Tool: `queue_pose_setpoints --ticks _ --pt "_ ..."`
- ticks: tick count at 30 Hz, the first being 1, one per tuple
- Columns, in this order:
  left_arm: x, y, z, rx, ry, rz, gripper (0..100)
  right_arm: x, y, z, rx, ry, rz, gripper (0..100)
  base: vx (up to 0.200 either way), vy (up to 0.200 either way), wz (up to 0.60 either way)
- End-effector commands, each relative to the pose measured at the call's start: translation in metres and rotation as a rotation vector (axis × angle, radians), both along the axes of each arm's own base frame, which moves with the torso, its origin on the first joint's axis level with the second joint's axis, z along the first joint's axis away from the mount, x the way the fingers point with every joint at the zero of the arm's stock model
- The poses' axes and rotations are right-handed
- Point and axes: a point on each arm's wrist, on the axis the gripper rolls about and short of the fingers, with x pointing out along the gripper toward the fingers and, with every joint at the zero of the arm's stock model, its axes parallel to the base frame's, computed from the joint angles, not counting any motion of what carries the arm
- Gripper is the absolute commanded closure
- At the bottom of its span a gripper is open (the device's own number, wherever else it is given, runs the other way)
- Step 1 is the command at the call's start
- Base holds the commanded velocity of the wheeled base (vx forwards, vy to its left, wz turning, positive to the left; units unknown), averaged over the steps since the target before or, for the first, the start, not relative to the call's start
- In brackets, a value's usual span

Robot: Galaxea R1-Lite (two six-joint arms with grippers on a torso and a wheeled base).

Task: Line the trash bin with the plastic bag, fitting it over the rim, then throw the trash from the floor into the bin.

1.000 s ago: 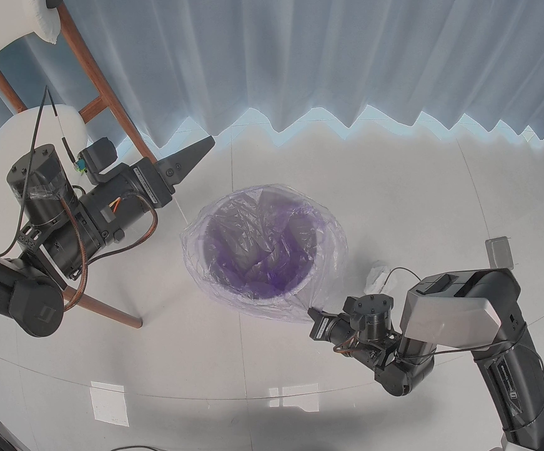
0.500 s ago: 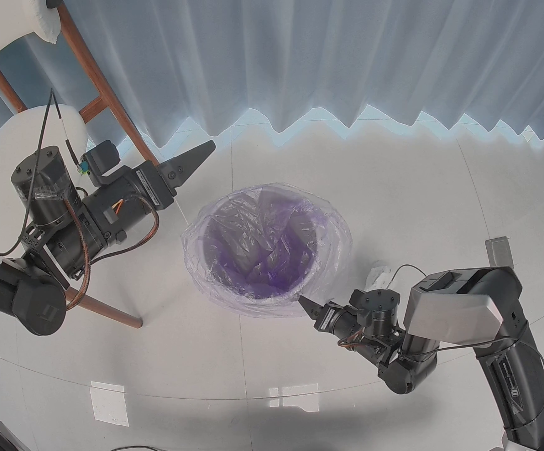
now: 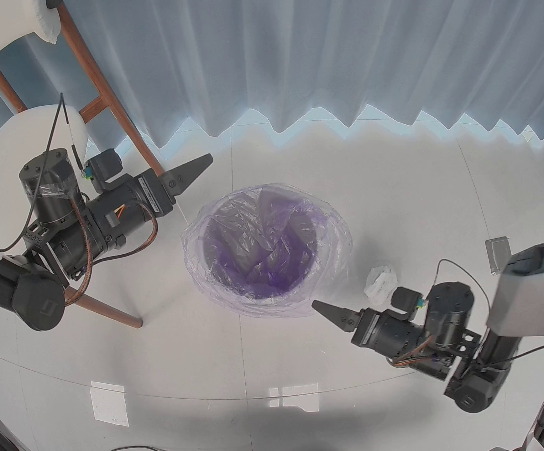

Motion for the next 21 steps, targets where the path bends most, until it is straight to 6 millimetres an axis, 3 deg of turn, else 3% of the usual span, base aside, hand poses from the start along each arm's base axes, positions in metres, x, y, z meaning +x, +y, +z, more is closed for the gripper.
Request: queue_pose_setpoints --ticks 1,4,5,11,17,21 --pt "0.022 0.017 -0.035 0.100 0.213 0.084 0 -0.056 -0.042 0.076 0.142 -0.134 0.081 0 0.000 0.000 0.00" --pt "0.026 0.018 -0.040 0.103 0.225 0.086 0 -0.048 -0.047 0.076 0.128 -0.160 0.051 0 0.000 0.000 0.00" --pt "0.036 0.015 -0.058 0.117 0.276 0.088 0 -0.038 -0.051 0.084 0.088 -0.258 0.021 0 0.000 0.000 0.00" --pt "0.061 0.014 -0.094 0.135 0.351 0.129 0 -0.047 -0.049 0.078 0.004 -0.297 0.014 0 0.000 0.000 0.00" --pt "0.080 0.025 -0.112 0.138 0.375 0.195 0 -0.055 -0.054 0.074 -0.149 -0.385 -0.040 0 0.000 0.000 0.00" --pt "0.089 0.037 -0.118 0.130 0.385 0.225 0 -0.053 -0.053 0.076 -0.148 -0.393 -0.043 0 0.000 0.000 0.00"
